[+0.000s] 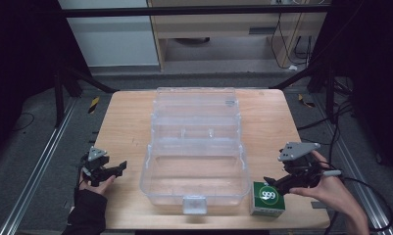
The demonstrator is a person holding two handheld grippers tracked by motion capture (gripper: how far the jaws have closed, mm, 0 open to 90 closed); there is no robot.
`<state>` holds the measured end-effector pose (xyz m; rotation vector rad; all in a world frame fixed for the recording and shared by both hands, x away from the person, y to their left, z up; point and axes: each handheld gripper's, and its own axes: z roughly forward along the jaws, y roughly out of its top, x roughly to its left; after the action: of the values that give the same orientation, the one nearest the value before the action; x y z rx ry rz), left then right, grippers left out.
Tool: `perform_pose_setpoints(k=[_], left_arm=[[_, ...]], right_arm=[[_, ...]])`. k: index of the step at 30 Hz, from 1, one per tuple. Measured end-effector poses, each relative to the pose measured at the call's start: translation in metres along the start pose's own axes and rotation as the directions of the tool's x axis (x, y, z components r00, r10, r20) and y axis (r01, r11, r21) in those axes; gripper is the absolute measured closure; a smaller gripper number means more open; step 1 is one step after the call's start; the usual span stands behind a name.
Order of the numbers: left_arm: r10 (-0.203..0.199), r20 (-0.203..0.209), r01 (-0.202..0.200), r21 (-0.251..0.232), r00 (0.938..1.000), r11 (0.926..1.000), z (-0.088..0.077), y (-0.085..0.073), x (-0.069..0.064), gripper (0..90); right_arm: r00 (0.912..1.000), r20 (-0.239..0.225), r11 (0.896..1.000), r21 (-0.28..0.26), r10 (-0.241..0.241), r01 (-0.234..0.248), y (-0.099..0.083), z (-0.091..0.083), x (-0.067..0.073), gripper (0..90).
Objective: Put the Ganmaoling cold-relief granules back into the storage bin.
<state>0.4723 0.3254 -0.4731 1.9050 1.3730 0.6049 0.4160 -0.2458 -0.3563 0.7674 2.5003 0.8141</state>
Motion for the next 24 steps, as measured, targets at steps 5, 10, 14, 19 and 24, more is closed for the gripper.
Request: perform_pose_setpoints(k=[5,10,14,19,24], left_arm=[[0.007,0.001,-0.007,0.005,1.0,1.0,0.0,0.0,-0.001,23.1],[0.008,0.002,-0.008,0.006,1.0,0.9999,0.001,0.0,-0.001,23.1],[0.01,0.003,-0.01,0.008,0.9999,0.9999,0.001,0.0,-0.002,23.1],[0.012,0.004,-0.012,0.01,0.9999,0.9999,0.002,0.0,-0.002,23.0],[0.016,0.006,-0.016,0.013,0.9998,0.9998,0.002,0.0,-0.003,22.9]], right_arm=[[0.9994,-0.026,0.999,0.031,-0.022,0.022,-0.002,0.004,0.004,3.8],[0.9978,-0.051,0.997,0.064,-0.044,0.047,-0.004,0.009,0.007,3.4],[0.9955,-0.075,0.994,0.084,-0.058,0.065,-0.007,0.012,0.01,2.9],[0.9924,-0.097,0.99,0.115,-0.076,0.087,-0.009,0.015,0.014,2.7],[0.9904,-0.108,0.985,0.137,-0.086,0.1,-0.011,0.02,0.017,2.4]])
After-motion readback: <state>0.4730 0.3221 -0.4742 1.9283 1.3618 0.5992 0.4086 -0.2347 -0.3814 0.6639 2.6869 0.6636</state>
